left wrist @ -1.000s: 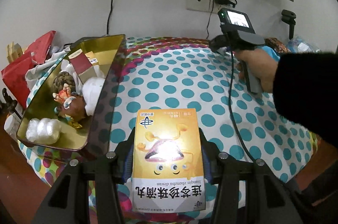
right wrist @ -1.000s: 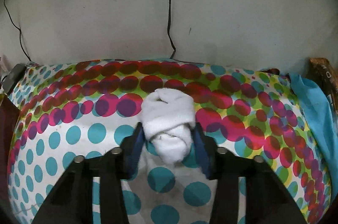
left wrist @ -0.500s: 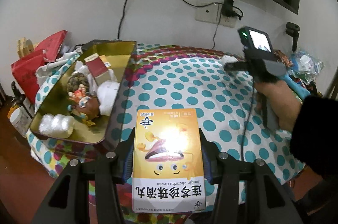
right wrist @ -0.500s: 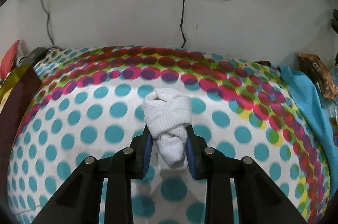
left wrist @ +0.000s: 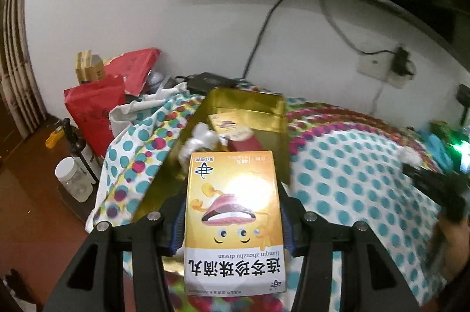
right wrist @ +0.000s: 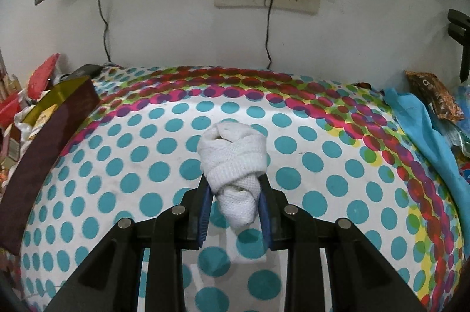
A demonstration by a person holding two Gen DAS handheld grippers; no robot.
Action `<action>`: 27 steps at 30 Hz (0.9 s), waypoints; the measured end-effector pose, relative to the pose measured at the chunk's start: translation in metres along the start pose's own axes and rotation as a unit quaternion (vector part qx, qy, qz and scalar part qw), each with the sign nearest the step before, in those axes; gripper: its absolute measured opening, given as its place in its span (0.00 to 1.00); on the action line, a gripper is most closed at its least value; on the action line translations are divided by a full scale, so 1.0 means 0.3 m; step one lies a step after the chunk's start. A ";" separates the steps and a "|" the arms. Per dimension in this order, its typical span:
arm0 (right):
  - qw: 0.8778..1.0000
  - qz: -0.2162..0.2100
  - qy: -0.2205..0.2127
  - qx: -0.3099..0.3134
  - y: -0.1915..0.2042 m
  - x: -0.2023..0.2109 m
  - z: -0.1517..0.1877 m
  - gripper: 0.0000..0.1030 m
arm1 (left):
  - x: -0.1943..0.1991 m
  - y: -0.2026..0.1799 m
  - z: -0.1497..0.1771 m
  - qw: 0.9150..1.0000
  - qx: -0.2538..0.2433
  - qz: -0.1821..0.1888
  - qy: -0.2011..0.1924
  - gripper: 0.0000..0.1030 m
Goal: Organize objects
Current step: 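Place the yellow box into the tin with the left gripper while the right carries the sock over, then lower the white sock into the gold tin and open the right gripper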
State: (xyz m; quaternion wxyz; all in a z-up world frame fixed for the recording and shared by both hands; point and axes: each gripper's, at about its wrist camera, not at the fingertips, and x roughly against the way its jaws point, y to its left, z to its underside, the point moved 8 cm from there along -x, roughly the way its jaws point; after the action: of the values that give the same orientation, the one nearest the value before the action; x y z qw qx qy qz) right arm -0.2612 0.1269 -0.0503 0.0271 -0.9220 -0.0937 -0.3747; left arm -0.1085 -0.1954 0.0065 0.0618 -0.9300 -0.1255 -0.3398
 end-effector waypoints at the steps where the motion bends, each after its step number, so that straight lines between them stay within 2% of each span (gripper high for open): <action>1: 1.000 -0.006 -0.002 -0.001 0.010 0.012 0.000 0.26 | -0.029 0.015 -0.001 1.000 0.002 -0.003 0.008 0.50; 4: 1.000 -0.023 -0.011 0.003 0.058 0.049 -0.005 0.26 | -0.094 0.080 0.002 0.999 0.030 -0.017 0.008 0.51; 7: 0.999 -0.045 -0.023 0.016 0.137 0.098 -0.017 0.26 | -0.125 0.090 0.023 0.999 0.042 0.019 0.024 0.54; 8: 0.998 -0.054 -0.027 0.024 0.172 0.114 -0.022 0.26 | -0.115 0.091 0.031 0.999 0.039 0.023 0.021 0.61; 12: 0.994 -0.089 -0.038 0.049 0.327 0.164 -0.040 0.26 | -0.023 0.119 0.053 0.999 0.035 0.015 -0.014 0.79; 18: 0.985 -0.142 -0.038 0.092 0.595 0.190 -0.030 0.26 | 0.143 0.164 0.155 0.998 0.049 0.008 -0.026 0.79; 23: 0.968 -0.204 -0.035 0.139 0.856 0.247 0.001 0.26 | 0.230 0.194 0.283 0.998 0.063 0.009 -0.017 0.79; 27: 0.961 -0.215 -0.039 0.166 1.007 0.262 -0.009 0.26 | 0.270 0.200 0.341 0.998 0.055 0.010 -0.016 0.79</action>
State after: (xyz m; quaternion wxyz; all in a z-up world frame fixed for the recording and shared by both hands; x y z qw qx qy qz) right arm -0.1496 -0.1577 0.0124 0.0950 -0.8765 -0.3520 -0.3142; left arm 0.0308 -0.2169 -0.0207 0.1143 -0.9318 -0.1360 -0.3166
